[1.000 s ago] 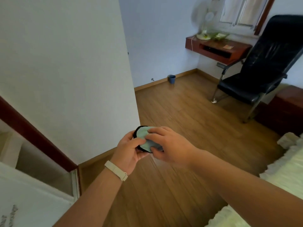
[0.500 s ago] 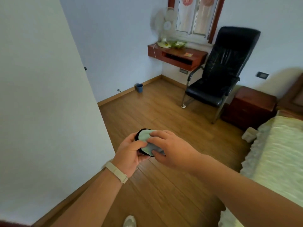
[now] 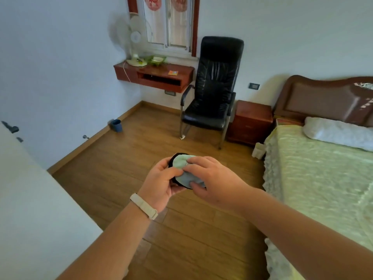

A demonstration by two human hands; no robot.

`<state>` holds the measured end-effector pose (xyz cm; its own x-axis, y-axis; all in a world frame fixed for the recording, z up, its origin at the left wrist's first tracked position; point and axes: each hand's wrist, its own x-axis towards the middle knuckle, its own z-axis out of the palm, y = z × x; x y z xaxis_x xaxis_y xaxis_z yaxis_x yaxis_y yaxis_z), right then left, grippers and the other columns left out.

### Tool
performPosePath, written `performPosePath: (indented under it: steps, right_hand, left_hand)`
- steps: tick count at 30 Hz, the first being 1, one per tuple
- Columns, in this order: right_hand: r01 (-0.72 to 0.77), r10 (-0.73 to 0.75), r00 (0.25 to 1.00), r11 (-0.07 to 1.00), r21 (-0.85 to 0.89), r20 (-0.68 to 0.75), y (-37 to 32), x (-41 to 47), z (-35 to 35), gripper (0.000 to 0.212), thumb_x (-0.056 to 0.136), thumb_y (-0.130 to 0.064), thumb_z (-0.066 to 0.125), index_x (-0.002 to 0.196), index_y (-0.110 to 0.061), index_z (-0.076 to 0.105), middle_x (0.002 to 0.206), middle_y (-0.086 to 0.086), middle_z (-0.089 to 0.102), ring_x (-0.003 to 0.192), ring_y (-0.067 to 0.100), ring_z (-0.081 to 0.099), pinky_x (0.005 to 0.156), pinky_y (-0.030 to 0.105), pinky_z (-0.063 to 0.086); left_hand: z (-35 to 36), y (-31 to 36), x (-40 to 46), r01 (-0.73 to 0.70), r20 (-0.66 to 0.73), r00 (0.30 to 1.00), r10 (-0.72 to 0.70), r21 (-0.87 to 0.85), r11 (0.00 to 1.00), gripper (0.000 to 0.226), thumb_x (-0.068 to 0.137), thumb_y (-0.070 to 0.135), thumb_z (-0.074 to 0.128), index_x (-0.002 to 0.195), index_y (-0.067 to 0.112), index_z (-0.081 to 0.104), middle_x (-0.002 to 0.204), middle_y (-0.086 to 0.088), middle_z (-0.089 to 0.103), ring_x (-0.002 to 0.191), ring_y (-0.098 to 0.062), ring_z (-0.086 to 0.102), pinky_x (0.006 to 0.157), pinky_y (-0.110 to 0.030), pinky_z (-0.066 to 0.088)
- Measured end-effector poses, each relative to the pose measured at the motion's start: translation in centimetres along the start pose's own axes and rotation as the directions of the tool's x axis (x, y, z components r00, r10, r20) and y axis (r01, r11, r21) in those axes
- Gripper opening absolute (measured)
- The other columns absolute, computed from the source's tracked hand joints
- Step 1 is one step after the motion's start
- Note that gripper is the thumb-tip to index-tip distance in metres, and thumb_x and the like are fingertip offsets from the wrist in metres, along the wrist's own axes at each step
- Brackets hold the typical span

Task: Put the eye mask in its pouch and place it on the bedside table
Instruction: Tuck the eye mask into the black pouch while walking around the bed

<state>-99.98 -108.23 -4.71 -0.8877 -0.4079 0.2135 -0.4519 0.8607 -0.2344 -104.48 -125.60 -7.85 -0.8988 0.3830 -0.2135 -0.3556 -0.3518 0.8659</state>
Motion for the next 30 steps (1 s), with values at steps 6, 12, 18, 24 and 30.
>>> performPosePath:
  steps: [6, 12, 18, 24, 30]
  right_hand:
    - [-0.117, 0.117, 0.993, 0.993, -0.023, -0.019, 5.3, 1.9, 0.1, 0.047, 0.089, -0.029, 0.057, 0.134, -0.027, 0.044, 0.140, -0.005, 0.042, 0.125, 0.018, 0.037, 0.100, 0.029, 0.035]
    - [-0.153, 0.152, 0.987, 0.988, 0.001, -0.053, 13.7, 4.3, 0.0, 0.047, 0.088, -0.028, 0.059, 0.133, -0.028, 0.045, 0.139, -0.007, 0.043, 0.124, 0.016, 0.037, 0.098, 0.028, 0.036]
    - [-0.193, 0.194, 0.977, 0.981, 0.022, -0.085, 25.0, 6.1, -2.5, 0.046, 0.088, -0.028, 0.059, 0.133, -0.027, 0.046, 0.139, -0.006, 0.042, 0.124, 0.016, 0.037, 0.097, 0.030, 0.039]
    - [-0.223, 0.226, 0.960, 0.974, 0.037, -0.163, 34.9, 6.5, -5.9, 0.045, 0.088, -0.025, 0.061, 0.131, -0.025, 0.048, 0.137, -0.003, 0.045, 0.122, 0.019, 0.040, 0.098, 0.032, 0.041]
    - [-0.270, 0.276, 0.941, 0.961, 0.056, -0.195, 41.9, 7.5, -7.3, 0.046, 0.087, -0.023, 0.063, 0.131, -0.024, 0.049, 0.135, -0.003, 0.047, 0.122, 0.019, 0.042, 0.099, 0.032, 0.040]
  left_hand:
    - [1.9, -0.5, 7.1, 0.059, 0.068, 0.996, -0.060, 0.022, 0.998, 0.028, 0.086, 0.003, 0.058, 0.110, 0.012, 0.068, 0.096, -0.013, 0.073, 0.085, -0.027, 0.070, 0.064, -0.037, 0.057]
    - [5.5, -1.0, 15.8, 0.097, 0.064, 0.993, -0.100, 0.050, 0.994, 0.029, 0.087, 0.004, 0.057, 0.112, 0.013, 0.068, 0.107, -0.017, 0.069, 0.091, -0.031, 0.070, 0.068, -0.039, 0.057]
    - [12.7, -1.3, 25.8, 0.139, 0.074, 0.987, -0.146, 0.090, 0.986, 0.030, 0.089, 0.004, 0.054, 0.115, 0.013, 0.066, 0.115, -0.020, 0.066, 0.094, -0.032, 0.070, 0.070, -0.039, 0.056]
    - [20.4, -1.4, 33.8, 0.115, 0.137, 0.982, -0.134, 0.138, 0.984, 0.029, 0.089, 0.005, 0.054, 0.113, 0.016, 0.068, 0.111, -0.016, 0.069, 0.100, -0.033, 0.068, 0.073, -0.041, 0.057]
    - [25.0, -1.5, 40.8, 0.132, 0.200, 0.965, -0.171, 0.194, 0.972, 0.029, 0.091, 0.005, 0.052, 0.110, 0.018, 0.070, 0.102, -0.012, 0.073, 0.095, -0.030, 0.070, 0.076, -0.043, 0.057]
